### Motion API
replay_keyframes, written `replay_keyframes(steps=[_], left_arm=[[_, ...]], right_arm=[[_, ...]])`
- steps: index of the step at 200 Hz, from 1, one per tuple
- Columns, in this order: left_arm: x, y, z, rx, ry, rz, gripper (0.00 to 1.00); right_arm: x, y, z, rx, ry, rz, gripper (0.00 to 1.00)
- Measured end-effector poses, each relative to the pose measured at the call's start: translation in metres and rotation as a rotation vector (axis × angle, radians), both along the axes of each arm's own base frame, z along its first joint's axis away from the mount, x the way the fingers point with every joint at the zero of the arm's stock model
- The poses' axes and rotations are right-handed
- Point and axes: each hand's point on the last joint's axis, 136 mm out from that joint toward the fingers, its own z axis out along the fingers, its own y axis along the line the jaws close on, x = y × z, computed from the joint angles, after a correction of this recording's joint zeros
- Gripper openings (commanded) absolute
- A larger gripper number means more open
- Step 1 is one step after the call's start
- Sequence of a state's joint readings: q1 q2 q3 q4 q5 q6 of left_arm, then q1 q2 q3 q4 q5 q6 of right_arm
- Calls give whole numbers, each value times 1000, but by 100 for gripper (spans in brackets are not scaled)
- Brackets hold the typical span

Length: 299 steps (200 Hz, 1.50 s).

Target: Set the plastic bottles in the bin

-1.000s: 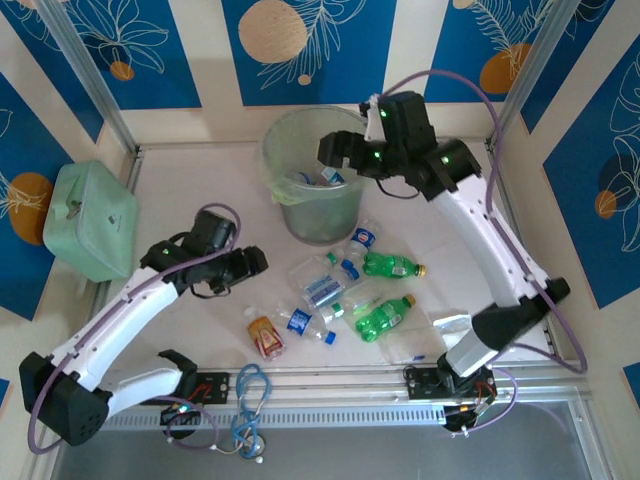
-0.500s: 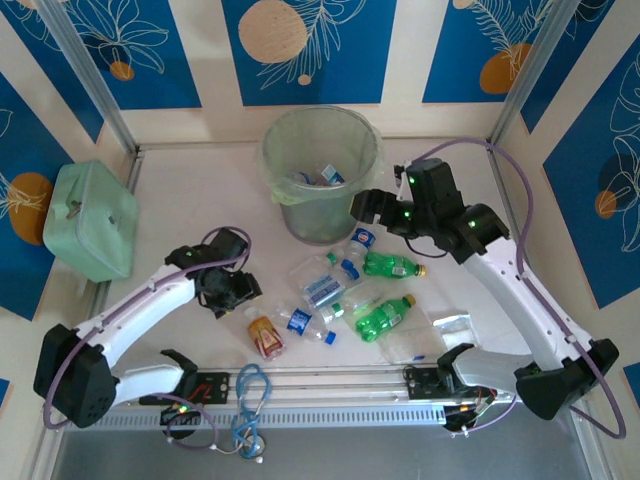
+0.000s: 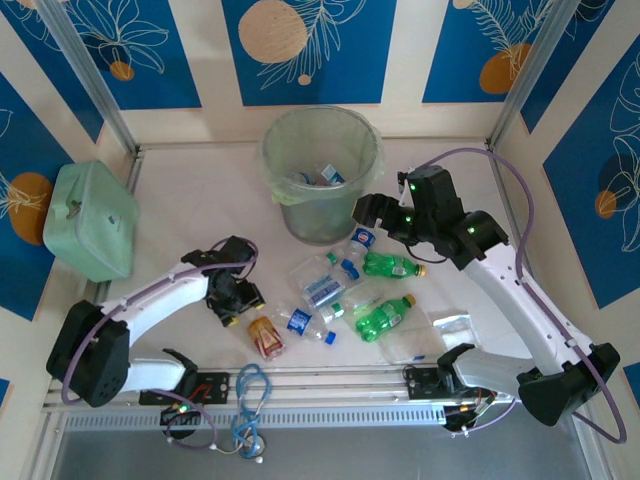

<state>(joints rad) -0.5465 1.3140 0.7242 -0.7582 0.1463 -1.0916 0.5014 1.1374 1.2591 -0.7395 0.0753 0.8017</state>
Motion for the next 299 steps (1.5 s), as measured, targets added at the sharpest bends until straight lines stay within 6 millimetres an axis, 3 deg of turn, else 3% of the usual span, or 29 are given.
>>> replay_keyframes(steps=[76,119,182,211,245,299], left_arm=[[9,-11,-12,-36,-1,7,47],[10,-12,-12,-39,-5,7,37],[13,-12,-3,-39,-21,4,32],[36,-15,35,-72,-120,3,30],[79,-23,107,-171,-344,0,30],[116,-52,199,-483,-636,18,30]], right_arm=[[1,1,-2,2,10,-5,83],[1,1,-2,4,11,-7,82],[1,1,-2,4,12,-7,81],[1,1,-2,5,12,-6,81],[1,7,4,36,0,20,82],[-3,29,28,187,-24,142,91]])
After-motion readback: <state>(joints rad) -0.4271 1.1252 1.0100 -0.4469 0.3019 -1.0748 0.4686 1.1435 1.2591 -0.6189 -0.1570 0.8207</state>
